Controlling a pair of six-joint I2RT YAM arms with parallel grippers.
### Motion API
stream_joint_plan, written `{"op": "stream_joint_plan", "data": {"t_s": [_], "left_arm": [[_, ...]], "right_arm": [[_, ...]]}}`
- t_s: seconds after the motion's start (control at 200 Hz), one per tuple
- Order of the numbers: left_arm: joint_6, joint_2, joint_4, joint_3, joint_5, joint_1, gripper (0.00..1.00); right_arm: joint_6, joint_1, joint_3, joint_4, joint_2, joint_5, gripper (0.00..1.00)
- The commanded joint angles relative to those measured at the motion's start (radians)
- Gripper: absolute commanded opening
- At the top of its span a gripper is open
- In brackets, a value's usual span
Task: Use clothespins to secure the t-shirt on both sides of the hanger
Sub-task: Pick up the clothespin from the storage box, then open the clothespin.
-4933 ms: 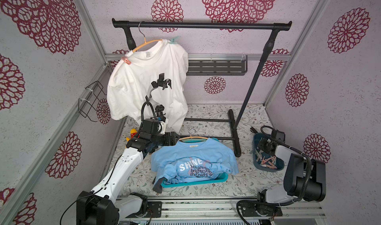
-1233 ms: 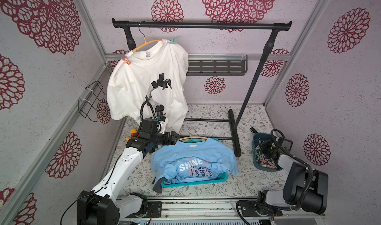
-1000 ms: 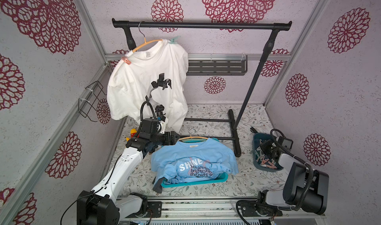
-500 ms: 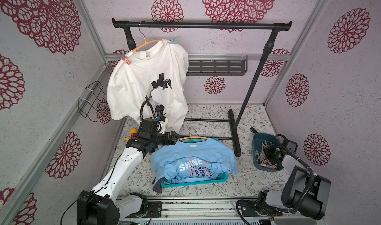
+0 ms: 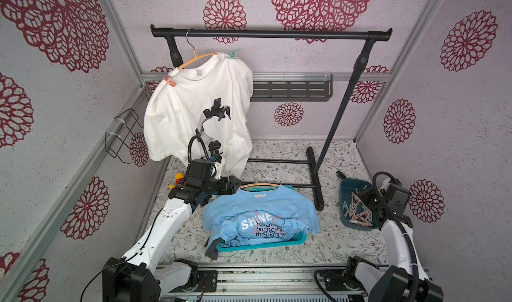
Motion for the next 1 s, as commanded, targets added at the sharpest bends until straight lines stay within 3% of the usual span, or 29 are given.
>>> {"op": "stream_joint_plan", "data": {"t_s": [0.0, 0.365, 0.48, 0.615, 0.776, 0.996], "left_arm": [[0.015, -0.026, 0.038, 0.003, 0.043, -0.028, 0.86], [0.007, -0.024, 0.163, 0.014, -0.038, -0.293, 0.98], [0.014, 0.028, 0.272, 0.021, -0.095, -0.39, 0.98], [0.023, 0.131, 0.389, 0.059, -0.082, -0.447, 0.97], [0.057, 0.205, 0.463, 0.094, -0.119, -0.489, 0.96], [0.07, 0.209, 0.565, 0.086, -0.056, -0.526, 0.91]], "right_arm": [[-0.061, 0.078, 0.001, 0.091, -0.064, -0.049, 0.0], [0.042, 0.485, -0.005, 0.352, -0.139, -0.036, 0.0], [0.061, 0.643, 0.014, 0.391, -0.119, 0.036, 0.0], [0.083, 0.799, 0.046, 0.442, -0.066, 0.115, 0.0], [0.11, 0.901, 0.09, 0.461, -0.025, 0.168, 0.0], [0.077, 0.997, 0.155, 0.445, 0.014, 0.2, 0.0]]}}
